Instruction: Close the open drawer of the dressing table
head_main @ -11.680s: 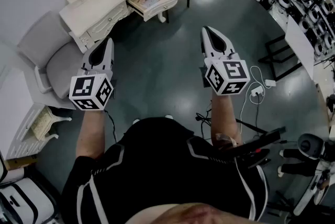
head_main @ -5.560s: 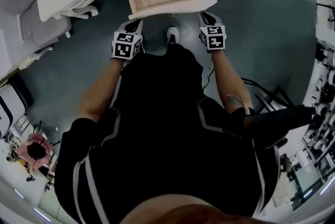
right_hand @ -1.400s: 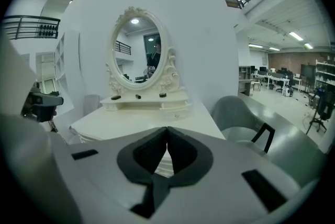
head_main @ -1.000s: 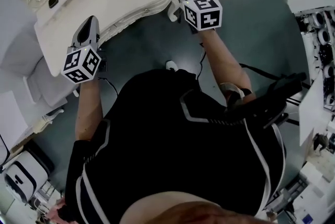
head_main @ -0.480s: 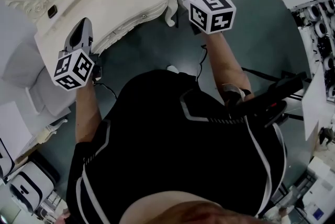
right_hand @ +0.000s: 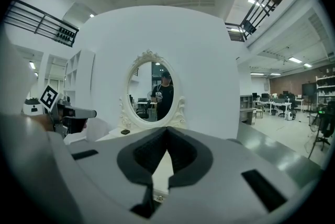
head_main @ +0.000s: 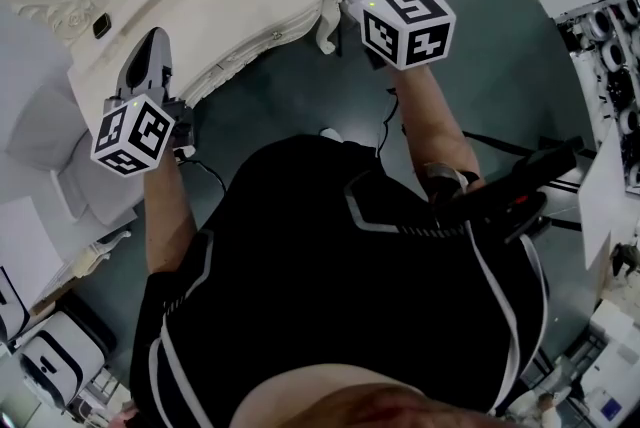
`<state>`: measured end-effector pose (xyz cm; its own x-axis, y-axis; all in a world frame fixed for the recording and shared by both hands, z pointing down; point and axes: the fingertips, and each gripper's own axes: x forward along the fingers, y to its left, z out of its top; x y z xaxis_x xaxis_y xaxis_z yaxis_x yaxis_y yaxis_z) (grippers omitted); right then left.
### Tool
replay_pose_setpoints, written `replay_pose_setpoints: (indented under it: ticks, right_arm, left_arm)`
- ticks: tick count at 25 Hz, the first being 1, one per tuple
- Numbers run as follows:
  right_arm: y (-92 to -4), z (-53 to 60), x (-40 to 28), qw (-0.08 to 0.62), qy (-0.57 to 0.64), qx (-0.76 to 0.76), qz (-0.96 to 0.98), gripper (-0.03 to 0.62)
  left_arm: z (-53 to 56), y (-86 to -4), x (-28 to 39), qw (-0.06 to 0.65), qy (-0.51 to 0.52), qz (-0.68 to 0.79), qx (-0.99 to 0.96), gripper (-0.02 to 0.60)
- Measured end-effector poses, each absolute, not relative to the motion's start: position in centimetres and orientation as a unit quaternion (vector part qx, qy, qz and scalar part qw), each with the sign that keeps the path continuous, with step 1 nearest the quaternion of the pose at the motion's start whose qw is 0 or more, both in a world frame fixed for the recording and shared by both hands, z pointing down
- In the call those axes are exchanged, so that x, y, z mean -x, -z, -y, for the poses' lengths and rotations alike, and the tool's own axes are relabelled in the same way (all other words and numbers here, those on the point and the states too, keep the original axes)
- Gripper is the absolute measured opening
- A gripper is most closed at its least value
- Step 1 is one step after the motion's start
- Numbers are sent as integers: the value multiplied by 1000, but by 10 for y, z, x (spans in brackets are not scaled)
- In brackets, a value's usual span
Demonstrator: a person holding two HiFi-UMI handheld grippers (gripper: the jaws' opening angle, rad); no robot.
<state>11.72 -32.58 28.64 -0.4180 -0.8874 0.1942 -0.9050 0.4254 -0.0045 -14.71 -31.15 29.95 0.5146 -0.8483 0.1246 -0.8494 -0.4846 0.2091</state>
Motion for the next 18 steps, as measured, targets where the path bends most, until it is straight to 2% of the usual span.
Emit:
replay_pose_setpoints:
  ticks: [18]
  right_arm:
    - [-277,324,-116,75,-46,-540,837,5]
  left_arm:
    - [315,-293,154,97,-3,515,-852,5]
